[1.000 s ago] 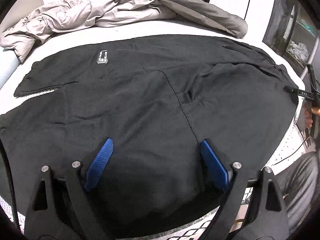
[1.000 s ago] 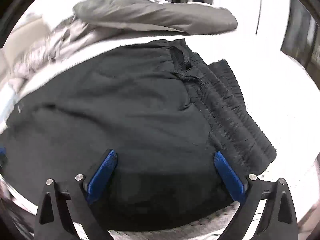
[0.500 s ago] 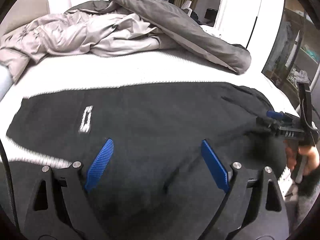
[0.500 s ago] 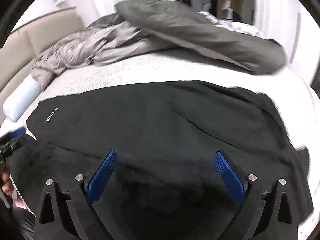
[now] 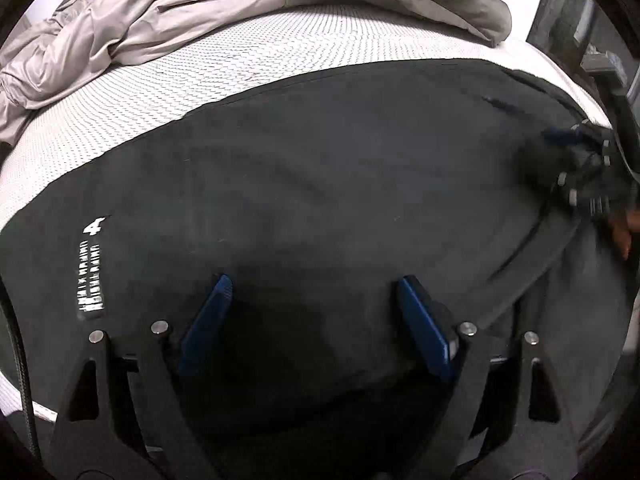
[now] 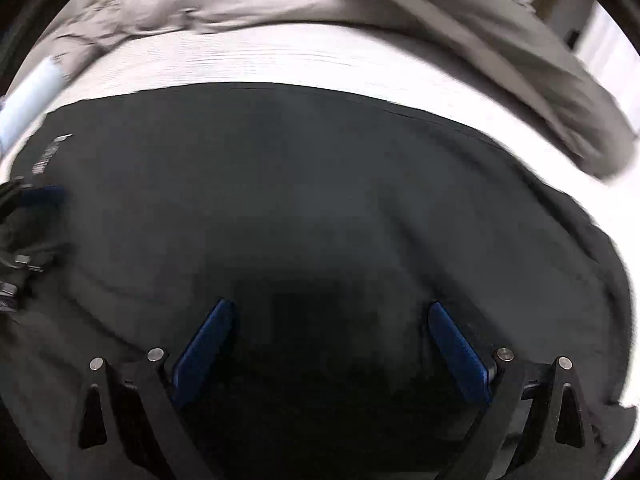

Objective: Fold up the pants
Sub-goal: 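Lower both grippers onto the sweatpants waistband edge to grasp it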

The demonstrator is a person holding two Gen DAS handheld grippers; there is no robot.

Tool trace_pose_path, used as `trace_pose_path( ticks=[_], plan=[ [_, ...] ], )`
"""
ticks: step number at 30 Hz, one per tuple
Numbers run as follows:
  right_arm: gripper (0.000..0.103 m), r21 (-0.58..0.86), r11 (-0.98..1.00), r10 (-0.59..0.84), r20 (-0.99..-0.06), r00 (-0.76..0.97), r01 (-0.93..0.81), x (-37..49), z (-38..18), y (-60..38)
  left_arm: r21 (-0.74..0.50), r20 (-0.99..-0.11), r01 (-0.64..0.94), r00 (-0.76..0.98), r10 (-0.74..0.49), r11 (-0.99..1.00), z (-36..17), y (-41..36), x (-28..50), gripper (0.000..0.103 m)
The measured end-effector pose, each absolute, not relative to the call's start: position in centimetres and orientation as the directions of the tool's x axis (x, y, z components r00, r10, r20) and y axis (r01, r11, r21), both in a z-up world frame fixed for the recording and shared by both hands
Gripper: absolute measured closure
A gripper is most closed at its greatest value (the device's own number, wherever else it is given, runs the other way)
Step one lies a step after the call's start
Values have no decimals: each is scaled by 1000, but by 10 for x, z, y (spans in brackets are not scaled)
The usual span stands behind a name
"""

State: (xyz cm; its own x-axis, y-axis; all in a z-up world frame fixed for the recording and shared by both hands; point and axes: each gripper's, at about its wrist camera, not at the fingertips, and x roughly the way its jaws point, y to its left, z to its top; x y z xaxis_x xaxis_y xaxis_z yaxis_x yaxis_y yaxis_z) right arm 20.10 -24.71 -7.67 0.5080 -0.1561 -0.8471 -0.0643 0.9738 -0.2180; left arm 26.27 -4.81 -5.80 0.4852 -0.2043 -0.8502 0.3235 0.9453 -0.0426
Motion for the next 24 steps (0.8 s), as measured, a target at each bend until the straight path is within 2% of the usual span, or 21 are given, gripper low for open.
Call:
trace_pose_path(
  ticks=[1,5,7,9,13,15,18,21,24],
  plan=[
    [1,-242,970,-201,-841,502,-17,200,-77,-263,-29,-853,313,487,-187,949,-60,-43,262,11],
    [1,-220,947,-310,-821,479,235,192,-68,-340,-45,-855,291,483,-187,956,-61,-24,259,10],
    [2,-182,942,-304,-822,481,283,192,-60,-350,-48,-853,289,486,-190,956,-54,-22,257,18],
    [2,-159,952,-277,-813,512,263,188,-50,-340,-76,-845,288,490,-215,955,-43,-17,256,24],
    [2,-116,988,-151,-798,583,98,200,-34,-281,-108,-794,294,549,-261,950,-17,-38,278,23],
    [2,-127,992,-100,-809,579,-7,210,-43,-245,-112,-796,319,538,-277,941,-21,-62,300,24],
    [2,-79,988,-2,-864,503,-132,235,-73,-207,-119,-846,325,461,-267,938,-50,-88,322,24],
    [2,-110,982,-20,-866,500,-150,237,-81,-208,-90,-845,361,466,-263,928,-59,-89,318,24],
    [1,-175,984,-153,-846,511,5,233,-77,-258,-71,-850,356,467,-243,932,-61,-67,313,21]
  ],
)
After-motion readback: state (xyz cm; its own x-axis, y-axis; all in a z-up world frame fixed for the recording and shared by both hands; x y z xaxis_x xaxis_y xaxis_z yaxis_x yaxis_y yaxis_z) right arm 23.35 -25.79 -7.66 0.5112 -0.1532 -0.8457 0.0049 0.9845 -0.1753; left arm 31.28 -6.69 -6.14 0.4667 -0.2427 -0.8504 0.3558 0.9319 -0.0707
